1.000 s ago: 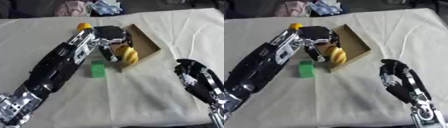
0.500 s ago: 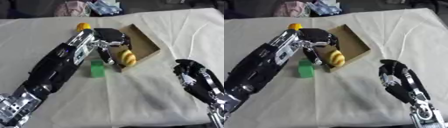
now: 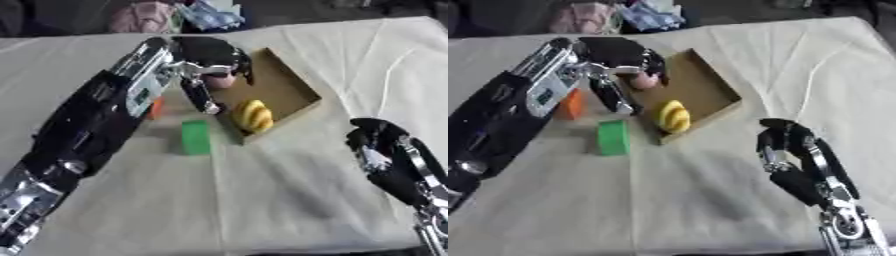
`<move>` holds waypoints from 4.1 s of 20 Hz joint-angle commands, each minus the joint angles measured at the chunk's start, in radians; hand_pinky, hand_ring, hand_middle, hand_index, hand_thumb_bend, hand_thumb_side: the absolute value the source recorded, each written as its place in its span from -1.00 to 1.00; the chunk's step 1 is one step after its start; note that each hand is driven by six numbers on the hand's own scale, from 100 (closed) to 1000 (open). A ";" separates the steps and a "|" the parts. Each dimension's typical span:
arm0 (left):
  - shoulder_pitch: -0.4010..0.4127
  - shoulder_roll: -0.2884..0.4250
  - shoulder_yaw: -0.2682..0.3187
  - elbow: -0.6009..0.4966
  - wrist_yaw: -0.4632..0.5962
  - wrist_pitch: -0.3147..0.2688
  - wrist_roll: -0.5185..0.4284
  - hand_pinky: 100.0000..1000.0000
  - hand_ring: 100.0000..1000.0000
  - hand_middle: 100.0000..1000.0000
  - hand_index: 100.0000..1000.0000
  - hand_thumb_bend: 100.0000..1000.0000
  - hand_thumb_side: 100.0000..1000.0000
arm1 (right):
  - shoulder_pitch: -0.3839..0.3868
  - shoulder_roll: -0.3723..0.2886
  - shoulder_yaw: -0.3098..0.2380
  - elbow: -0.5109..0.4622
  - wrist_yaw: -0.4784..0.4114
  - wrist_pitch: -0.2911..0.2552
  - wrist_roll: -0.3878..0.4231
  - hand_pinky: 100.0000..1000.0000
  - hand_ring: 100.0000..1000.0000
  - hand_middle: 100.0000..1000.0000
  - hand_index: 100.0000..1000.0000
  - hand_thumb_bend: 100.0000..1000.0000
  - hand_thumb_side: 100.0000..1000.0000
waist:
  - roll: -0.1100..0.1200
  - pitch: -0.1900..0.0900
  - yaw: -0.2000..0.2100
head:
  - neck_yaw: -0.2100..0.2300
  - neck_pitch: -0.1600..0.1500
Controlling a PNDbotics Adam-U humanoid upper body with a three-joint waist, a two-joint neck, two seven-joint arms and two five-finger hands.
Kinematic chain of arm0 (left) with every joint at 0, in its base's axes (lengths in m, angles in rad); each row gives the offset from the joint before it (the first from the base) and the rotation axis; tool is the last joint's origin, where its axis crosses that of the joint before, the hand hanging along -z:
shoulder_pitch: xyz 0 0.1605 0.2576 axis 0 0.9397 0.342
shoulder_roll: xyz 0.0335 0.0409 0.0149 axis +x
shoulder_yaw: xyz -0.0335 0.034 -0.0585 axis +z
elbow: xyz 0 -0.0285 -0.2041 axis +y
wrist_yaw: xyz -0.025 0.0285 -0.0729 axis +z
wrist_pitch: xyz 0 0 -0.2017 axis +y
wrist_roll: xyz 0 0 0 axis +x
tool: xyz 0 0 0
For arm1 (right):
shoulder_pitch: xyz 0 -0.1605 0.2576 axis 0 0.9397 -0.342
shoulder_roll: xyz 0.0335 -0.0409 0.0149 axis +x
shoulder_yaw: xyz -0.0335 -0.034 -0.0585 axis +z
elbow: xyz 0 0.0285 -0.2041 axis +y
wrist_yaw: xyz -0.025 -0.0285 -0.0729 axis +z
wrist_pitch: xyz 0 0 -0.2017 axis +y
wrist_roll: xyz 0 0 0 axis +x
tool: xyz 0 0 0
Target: Pick up objects on the table and place them in the box.
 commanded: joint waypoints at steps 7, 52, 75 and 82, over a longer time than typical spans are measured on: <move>0.020 0.119 -0.009 -0.099 0.120 0.045 -0.227 0.48 0.36 0.46 0.61 -0.20 -0.70 | -0.005 -0.016 -0.014 -0.010 0.003 -0.001 -0.010 0.22 0.19 0.10 0.52 -1.00 -0.09 | -0.001 -0.023 0.012 | -0.016 0.004; -0.017 0.060 0.037 -0.077 0.042 0.090 -0.114 0.09 -0.09 0.03 0.27 -0.51 -1.00 | -0.003 -0.013 -0.014 -0.006 -0.002 -0.001 -0.007 0.22 0.19 0.08 0.50 -1.00 -0.08 | -0.002 -0.024 -0.001 | -0.013 0.004; -0.043 -0.125 0.117 0.290 -0.406 0.084 0.259 0.45 0.39 0.52 0.69 0.01 -0.61 | -0.010 -0.006 -0.002 -0.003 -0.012 -0.005 0.012 0.22 0.19 0.08 0.50 -1.00 -0.07 | -0.002 -0.016 -0.038 | 0.008 0.004; -0.057 -0.055 0.134 0.209 -0.305 0.090 0.203 0.41 0.30 0.40 0.59 -0.05 -0.58 | -0.008 -0.007 -0.008 -0.002 -0.010 -0.004 0.009 0.22 0.19 0.08 0.50 -1.00 -0.08 | -0.004 -0.020 -0.023 | -0.004 0.004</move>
